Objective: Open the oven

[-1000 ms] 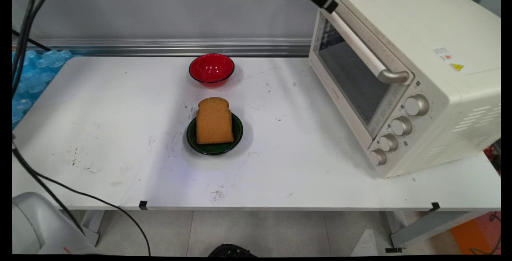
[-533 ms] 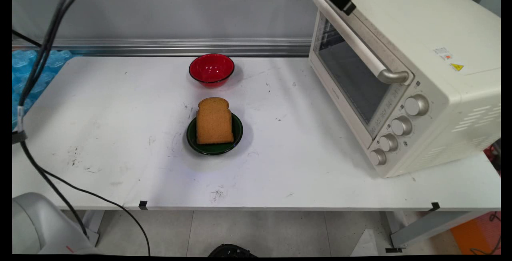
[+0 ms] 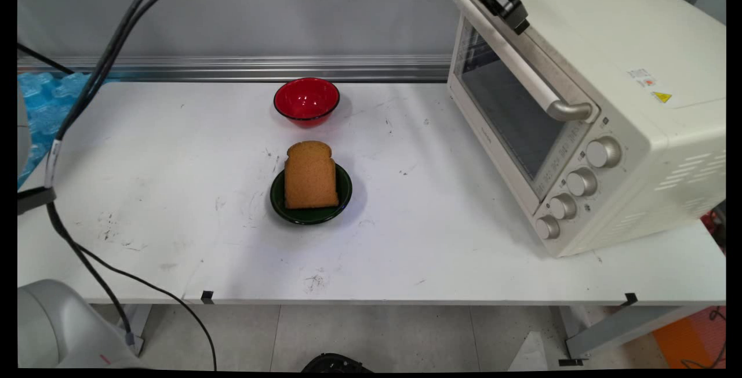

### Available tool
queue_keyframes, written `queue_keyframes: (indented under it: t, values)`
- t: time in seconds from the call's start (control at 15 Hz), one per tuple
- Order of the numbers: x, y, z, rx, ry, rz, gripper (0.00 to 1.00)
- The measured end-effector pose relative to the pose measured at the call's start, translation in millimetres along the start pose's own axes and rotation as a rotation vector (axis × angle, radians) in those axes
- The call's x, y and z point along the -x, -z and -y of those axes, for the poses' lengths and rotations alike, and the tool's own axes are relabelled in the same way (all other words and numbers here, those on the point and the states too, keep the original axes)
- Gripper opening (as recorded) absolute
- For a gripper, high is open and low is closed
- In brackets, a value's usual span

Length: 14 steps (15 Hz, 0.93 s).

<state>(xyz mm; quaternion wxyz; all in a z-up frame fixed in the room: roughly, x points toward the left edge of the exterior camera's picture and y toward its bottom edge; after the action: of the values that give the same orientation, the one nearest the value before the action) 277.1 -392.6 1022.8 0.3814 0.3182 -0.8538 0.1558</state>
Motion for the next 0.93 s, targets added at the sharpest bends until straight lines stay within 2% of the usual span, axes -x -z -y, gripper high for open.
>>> queue_keyframes:
  t: [0.53, 0.93]
  values:
    - [-5.3, -36.1, 0.4, -0.008, -0.018, 0.048, 0.00]
    - [-3.3, -51.7, 0.4, -0.015, -0.020, 0.079, 0.00]
